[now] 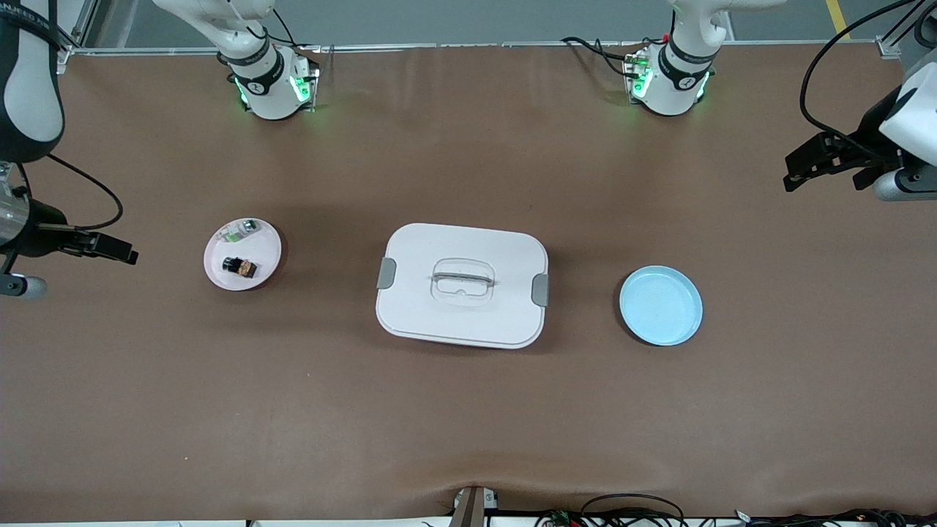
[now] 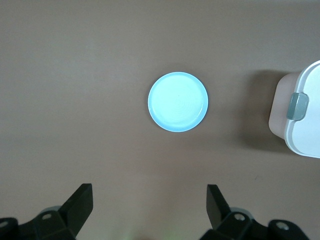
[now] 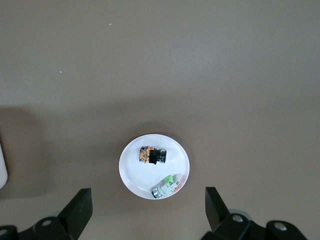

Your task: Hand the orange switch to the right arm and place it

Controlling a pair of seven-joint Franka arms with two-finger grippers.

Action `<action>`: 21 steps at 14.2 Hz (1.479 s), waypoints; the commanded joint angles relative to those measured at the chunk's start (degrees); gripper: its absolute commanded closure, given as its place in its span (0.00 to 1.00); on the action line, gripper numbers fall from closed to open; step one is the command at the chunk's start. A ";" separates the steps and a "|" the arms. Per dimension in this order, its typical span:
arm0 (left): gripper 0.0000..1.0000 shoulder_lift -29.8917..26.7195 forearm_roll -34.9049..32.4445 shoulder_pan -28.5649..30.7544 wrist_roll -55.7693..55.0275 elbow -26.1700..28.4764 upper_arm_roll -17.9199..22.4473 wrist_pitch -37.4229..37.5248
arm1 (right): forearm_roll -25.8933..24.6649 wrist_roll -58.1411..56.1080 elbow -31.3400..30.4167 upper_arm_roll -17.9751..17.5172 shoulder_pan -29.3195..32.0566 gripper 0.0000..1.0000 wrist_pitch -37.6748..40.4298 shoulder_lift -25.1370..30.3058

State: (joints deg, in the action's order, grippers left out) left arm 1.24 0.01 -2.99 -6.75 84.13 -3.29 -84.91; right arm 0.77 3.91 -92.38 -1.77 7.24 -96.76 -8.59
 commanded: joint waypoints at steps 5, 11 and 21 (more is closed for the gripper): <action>0.00 0.43 0.43 -0.08 0.24 -1.08 -0.05 0.88 | 0.72 -0.04 0.01 -0.69 -0.04 0.00 3.59 6.65; 0.00 -0.10 0.25 0.27 0.50 -1.08 -0.05 1.06 | 0.72 -0.13 0.18 -0.25 -0.03 0.00 3.33 6.39; 0.00 -0.01 0.25 0.09 0.06 -1.51 -0.05 1.41 | 0.72 -0.13 0.10 8.80 -9.44 0.00 2.98 6.13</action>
State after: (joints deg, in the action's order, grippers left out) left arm 1.25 0.01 -3.01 -6.78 83.84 -3.30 -84.67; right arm 0.87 3.88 -92.20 5.78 -0.70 -93.68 -2.63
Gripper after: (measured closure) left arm 0.000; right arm 0.000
